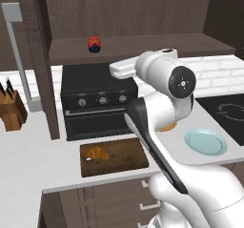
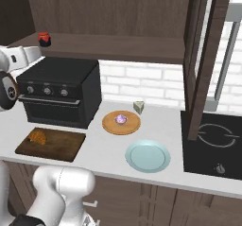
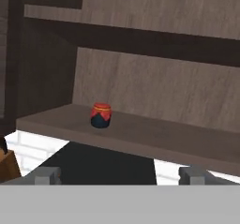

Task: From the different types of pastries on the counter, select a croissant and place it on the cutting board. Then retrieve a jar of jam from the cabinet and place it alongside the croissant on the cutting board.

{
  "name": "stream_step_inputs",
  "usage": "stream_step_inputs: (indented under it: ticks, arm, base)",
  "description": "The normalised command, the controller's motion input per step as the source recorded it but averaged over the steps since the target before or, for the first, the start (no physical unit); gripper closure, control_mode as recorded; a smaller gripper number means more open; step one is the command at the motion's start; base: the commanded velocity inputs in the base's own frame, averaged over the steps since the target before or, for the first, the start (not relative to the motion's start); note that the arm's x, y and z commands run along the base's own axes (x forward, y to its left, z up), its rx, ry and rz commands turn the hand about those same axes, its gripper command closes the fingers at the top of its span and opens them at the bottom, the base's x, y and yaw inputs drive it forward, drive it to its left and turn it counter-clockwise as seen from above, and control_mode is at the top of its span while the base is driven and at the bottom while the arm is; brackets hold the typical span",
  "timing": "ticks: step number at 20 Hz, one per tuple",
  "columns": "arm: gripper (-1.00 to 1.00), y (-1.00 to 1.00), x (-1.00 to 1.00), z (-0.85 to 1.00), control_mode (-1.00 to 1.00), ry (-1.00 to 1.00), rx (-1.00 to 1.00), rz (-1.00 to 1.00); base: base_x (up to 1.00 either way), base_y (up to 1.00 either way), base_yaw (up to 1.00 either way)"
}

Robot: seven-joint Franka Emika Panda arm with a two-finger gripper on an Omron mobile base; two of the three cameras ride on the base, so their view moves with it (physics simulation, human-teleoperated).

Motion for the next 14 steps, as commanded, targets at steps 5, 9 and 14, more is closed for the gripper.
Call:
stream_step_inputs:
  ticks: [5,9,14]
  arm:
    - [-1.0,0.02,0.21,0.0,-1.0,0.01,0.0,0.0]
    - [-1.0,0.08,0.38,0.2,-1.0,0.0,0.0,0.0]
    - [-1.0,0.43,0.51,0.39,-1.0,0.0,0.0,0.0]
  base:
    - [0.0,0.0,0.0]
    - [0.0,0.0,0.0]
    - [0.0,0.0,0.0]
